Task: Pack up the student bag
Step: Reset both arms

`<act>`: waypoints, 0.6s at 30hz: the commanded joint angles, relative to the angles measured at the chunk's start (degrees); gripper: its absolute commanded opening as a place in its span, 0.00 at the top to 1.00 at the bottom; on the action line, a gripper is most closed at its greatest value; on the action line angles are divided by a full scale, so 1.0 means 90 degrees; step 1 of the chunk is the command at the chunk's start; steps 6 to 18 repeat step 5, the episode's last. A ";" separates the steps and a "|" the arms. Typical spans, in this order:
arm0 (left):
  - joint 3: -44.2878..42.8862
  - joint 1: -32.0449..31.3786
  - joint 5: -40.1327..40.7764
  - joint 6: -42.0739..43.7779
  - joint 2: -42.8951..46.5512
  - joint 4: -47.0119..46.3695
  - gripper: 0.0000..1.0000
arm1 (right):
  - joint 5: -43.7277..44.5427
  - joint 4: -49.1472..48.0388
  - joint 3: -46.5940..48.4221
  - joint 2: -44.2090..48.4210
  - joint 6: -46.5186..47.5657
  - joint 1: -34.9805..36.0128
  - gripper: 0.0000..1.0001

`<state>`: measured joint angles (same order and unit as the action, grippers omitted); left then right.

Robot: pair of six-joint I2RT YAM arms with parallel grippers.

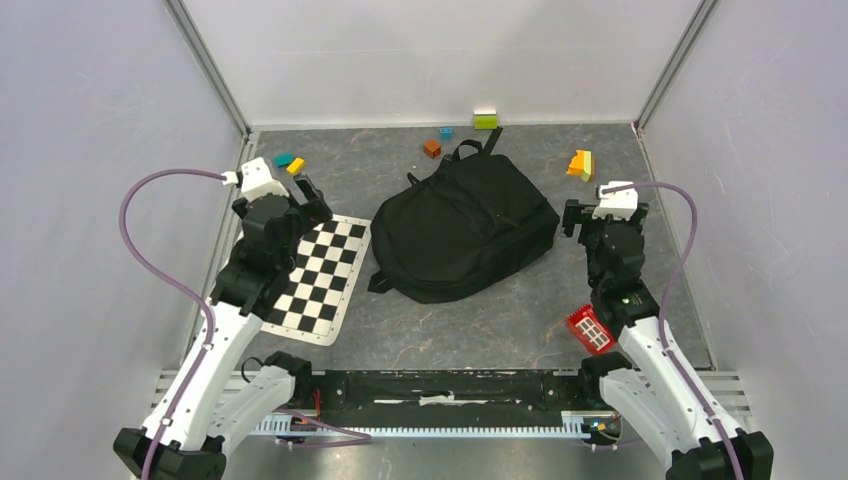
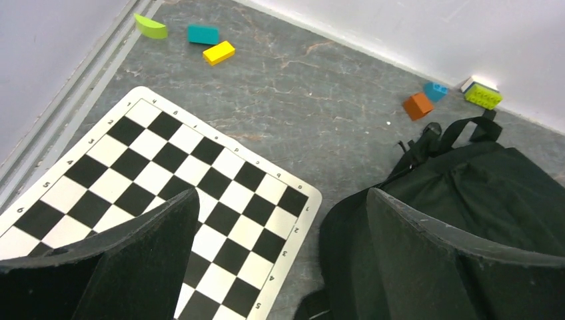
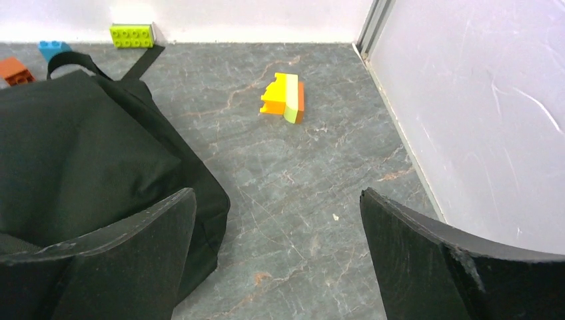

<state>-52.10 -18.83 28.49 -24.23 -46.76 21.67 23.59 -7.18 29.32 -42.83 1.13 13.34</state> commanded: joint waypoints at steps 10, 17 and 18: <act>-0.0090 0.0008 0.0320 0.0402 -0.0029 0.0141 0.00 | 0.0227 -0.0705 -0.0044 0.0159 -0.0044 -0.0013 0.02; -0.0090 0.0008 0.0320 0.0402 -0.0029 0.0141 0.00 | 0.0227 -0.0705 -0.0044 0.0159 -0.0044 -0.0013 0.02; -0.0090 0.0008 0.0320 0.0402 -0.0029 0.0141 0.00 | 0.0227 -0.0705 -0.0044 0.0159 -0.0044 -0.0013 0.02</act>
